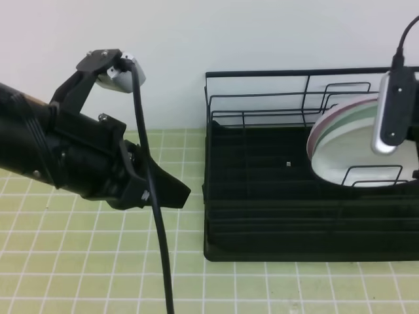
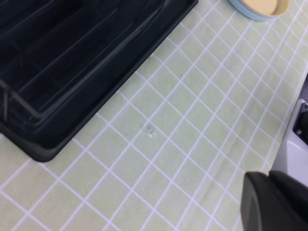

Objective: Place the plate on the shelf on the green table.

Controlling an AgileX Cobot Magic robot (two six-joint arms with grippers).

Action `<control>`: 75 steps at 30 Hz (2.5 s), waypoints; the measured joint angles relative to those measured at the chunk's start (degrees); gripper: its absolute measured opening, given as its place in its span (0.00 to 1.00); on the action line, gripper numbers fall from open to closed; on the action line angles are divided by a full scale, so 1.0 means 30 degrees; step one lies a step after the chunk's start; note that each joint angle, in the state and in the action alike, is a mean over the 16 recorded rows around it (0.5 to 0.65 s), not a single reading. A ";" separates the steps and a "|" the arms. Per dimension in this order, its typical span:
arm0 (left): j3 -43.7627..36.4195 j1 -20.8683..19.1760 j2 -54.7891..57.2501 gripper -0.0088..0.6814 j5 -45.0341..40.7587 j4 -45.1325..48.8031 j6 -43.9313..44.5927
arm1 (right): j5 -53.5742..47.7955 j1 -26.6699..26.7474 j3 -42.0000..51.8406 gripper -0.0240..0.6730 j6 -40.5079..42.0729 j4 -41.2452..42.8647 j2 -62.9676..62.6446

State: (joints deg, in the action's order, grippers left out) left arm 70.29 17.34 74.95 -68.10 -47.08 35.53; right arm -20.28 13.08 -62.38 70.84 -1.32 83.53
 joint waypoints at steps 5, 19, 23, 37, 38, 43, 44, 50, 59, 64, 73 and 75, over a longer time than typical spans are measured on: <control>0.0000 0.0000 0.0000 0.01 0.0008 -0.0066 0.0061 | -0.0074 -0.0038 -0.0003 0.16 -0.0519 0.0428 0.0665; 0.0000 0.0000 0.0000 0.01 -0.0084 -0.0163 0.0142 | 0.0771 -0.0108 0.0029 0.39 -0.2588 0.1351 0.0496; 0.0000 0.0000 0.0000 0.01 -0.0087 -0.0192 0.0140 | 0.1442 -0.0127 0.0028 0.47 -0.3589 0.1432 0.0262; 0.0000 0.0006 -0.0248 0.01 0.0239 -0.0855 0.0607 | 0.2282 -0.0141 0.0008 0.35 -1.0017 -0.0169 -0.3223; -0.0002 0.0010 -0.0341 0.01 0.0476 -0.1032 0.0746 | 0.2220 -0.0141 0.0040 0.32 -1.0402 -0.0652 -0.3787; -0.0084 0.0029 -0.0988 0.01 0.2325 -0.1910 0.1516 | 0.1836 -0.0141 0.0662 0.17 -1.1691 -0.3727 -0.7067; -0.0148 0.0033 -0.1155 0.01 0.2781 -0.2093 0.1679 | 0.1733 -0.0143 0.0925 0.15 -1.1781 -0.4442 -0.7856; -0.1296 0.0057 -0.2371 0.01 0.6041 -0.3215 0.2701 | 0.1321 -0.0145 0.3666 0.05 -1.1482 -0.8614 -1.2557; -0.6155 0.0062 -0.4277 0.01 1.0317 -0.6434 0.5609 | 0.1462 -0.0143 0.9983 0.03 -1.0661 -1.1684 -1.9012; -0.9188 0.0062 -0.5078 0.01 1.1800 -0.9541 0.8316 | 0.1773 -0.0139 1.2796 0.03 -1.0667 -1.2285 -2.1668; -1.1612 0.0062 -0.5656 0.01 1.2654 -1.3479 1.1534 | 0.1712 -0.0139 1.5421 0.03 -1.0800 -1.3166 -2.3928; -1.1711 0.0062 -0.5647 0.01 1.2689 -1.3783 1.1679 | 0.1575 -0.0139 1.5677 0.03 -1.0820 -1.3349 -2.4025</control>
State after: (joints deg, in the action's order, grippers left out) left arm 35.16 17.53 58.01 -30.03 -88.43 70.57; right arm -15.55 12.67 -15.35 38.38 -41.36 11.46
